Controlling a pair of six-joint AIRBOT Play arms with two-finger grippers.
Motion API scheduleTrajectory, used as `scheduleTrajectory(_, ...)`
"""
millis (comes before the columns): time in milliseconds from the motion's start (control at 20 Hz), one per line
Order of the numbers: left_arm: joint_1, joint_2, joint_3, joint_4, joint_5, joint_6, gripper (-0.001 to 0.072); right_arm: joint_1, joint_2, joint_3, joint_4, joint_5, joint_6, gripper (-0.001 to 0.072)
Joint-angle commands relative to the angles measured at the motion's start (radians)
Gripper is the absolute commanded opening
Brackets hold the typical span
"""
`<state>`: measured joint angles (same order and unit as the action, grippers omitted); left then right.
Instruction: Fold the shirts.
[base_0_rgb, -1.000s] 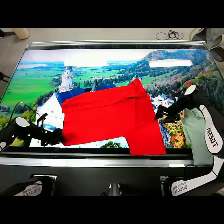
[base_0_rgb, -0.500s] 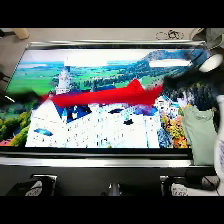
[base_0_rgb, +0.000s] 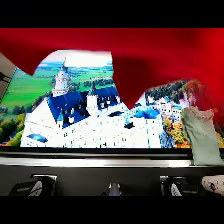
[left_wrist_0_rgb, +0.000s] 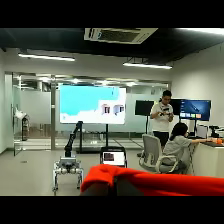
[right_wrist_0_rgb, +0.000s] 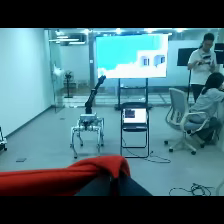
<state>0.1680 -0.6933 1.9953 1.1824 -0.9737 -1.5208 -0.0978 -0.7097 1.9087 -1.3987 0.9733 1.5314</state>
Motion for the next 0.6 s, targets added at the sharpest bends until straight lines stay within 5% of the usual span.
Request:
scheduleTrajectory(0, 0.001, -0.019, 0.042, 0.069, -0.134, -0.028, 0.0024, 0.001, 0.034, 0.011, -0.083, 0.119, 0.028, 0.0019)
scheduleTrajectory(200, 0.001, -0.125, -0.038, 0.112, -0.344, -0.024, 0.0023, 0.001, -0.116, 0.011, -0.101, 0.336, 0.02, 0.002)
scheduleTrajectory(550, -0.014, -0.452, -0.607, 0.113, -0.3, 0.046, 0.0023, 0.005, -0.758, 0.011, 0.017, 0.723, 0.04, 0.0019)
